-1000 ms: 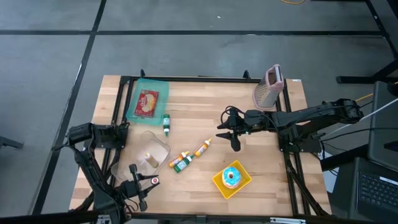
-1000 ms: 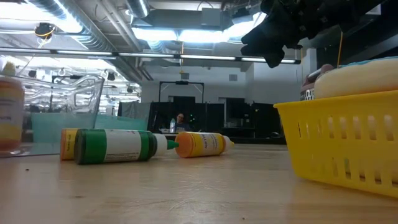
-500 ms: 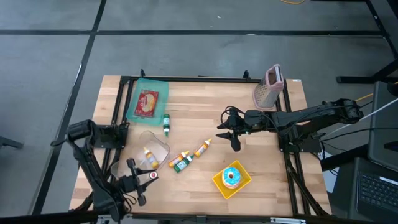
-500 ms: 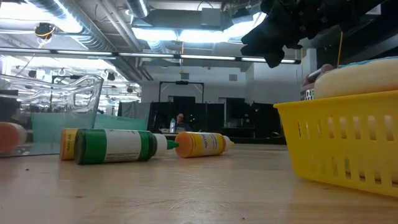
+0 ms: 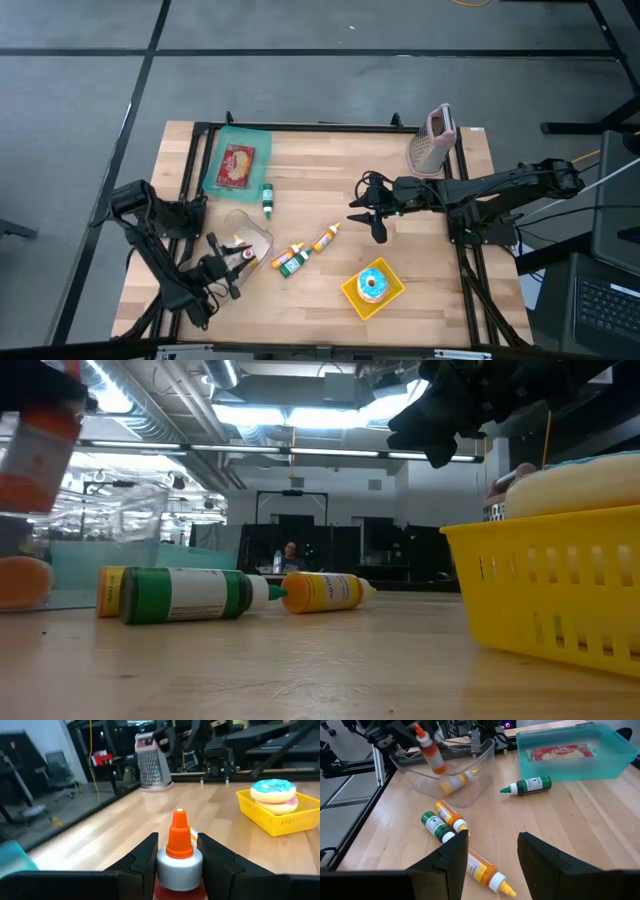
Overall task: Pick & Place Food Item
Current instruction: Put the orange food coloring bottle into the transparent bin
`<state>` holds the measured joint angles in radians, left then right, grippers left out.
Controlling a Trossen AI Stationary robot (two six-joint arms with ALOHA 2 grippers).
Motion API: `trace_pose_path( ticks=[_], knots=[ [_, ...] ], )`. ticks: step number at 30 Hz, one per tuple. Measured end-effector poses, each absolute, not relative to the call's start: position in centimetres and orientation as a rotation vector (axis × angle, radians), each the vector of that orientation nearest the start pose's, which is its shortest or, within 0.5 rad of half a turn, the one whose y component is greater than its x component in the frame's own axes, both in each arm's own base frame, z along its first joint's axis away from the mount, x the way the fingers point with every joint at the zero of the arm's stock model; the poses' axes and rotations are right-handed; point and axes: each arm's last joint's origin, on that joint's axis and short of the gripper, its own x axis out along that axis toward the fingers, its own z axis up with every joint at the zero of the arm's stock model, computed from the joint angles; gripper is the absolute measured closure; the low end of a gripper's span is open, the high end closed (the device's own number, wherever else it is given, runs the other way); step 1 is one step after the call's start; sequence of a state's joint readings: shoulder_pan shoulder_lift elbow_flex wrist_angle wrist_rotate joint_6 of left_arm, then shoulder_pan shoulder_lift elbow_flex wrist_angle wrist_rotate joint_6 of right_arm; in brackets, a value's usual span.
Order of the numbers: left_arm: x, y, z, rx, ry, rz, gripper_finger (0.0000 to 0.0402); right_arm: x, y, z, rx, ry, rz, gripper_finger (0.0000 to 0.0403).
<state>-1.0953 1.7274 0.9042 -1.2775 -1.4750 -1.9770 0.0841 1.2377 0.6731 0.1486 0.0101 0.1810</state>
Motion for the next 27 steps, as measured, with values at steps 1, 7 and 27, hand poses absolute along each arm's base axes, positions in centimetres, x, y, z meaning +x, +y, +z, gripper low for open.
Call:
trace_pose_path(
  ticks=[1, 7, 27],
  knots=[
    [13.3, -19.3, 15.9, 0.091, 0.109, 0.521, 0.0289, 26.0, 2.2, 23.4, 0.159, 0.421, 0.035, 0.0234],
    [12.9, -17.6, 14.1, 0.062, 0.071, 0.525, 0.0289, 26.0, 2.2, 23.4, 0.159, 0.421, 0.035, 0.0234],
    [14.9, -15.3, 14.2, 0.119, 0.038, 0.635, 0.0289, 26.0, 2.2, 23.4, 0.159, 0.421, 0.035, 0.0234]
  ],
)
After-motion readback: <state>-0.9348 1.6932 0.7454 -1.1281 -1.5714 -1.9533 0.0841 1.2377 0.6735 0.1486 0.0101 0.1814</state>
